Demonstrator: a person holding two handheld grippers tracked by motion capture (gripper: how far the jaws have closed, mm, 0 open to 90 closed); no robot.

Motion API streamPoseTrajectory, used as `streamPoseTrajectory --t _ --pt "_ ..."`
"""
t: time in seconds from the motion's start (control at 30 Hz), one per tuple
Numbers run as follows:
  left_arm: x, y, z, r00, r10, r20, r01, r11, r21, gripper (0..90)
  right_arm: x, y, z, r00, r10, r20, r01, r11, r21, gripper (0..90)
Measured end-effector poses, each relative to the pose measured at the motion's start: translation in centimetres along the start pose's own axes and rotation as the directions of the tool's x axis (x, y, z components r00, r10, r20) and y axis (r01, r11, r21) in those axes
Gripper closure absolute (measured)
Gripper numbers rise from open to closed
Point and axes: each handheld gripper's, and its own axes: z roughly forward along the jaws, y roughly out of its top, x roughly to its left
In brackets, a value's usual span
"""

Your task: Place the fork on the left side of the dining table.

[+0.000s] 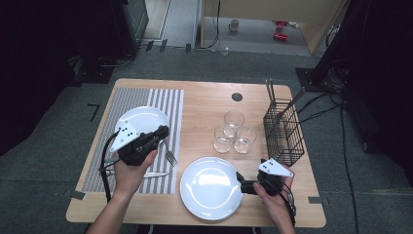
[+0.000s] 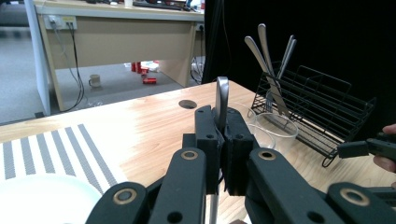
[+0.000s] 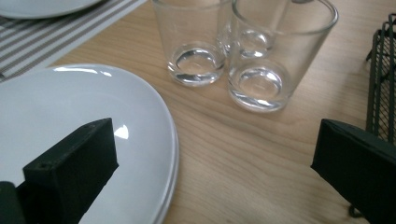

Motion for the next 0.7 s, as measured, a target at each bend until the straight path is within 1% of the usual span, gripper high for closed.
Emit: streamPoseTrajectory --t 0.17,0.27,0.37,0.53,0.63,0.7 --pt "0.4 0.0 0.1 0.9999 -0.010 -0.008 0.010 0.9999 0.004 88.4 -1.0 -1.2 -0.1 0.9999 0.012 0.005 -0.012 1.000 0.020 0.0" --pt "0.6 0.0 0.2 0.9998 -0.009 -0.017 0.009 1.0000 0.004 88.4 -1.7 -1.9 -0.2 0.9998 0.020 0.010 -0.020 0.999 0.035 0.0" --pt "0.8 0.2 0.5 0.9996 -0.020 -0.019 0.020 0.9998 0.000 88.4 -2.3 -2.4 -0.4 0.9995 0.026 0.016 -0.027 0.999 0.047 0.0" --pt "1.1 0.9 0.9 0.9993 -0.005 -0.038 0.004 1.0000 -0.004 88.4 -3.2 -3.6 -0.5 0.9989 0.034 0.032 -0.036 0.996 0.085 0.0" --pt "1.4 1.3 1.3 0.9987 0.003 -0.051 -0.004 0.9998 -0.017 88.4 -3.5 -4.2 -0.5 0.9978 0.038 0.054 -0.044 0.994 0.101 0.0" --pt "1.6 1.4 1.7 0.9982 0.008 -0.060 -0.009 0.9998 -0.015 88.4 -3.8 -4.4 -0.5 0.9966 0.050 0.065 -0.057 0.992 0.112 0.0"
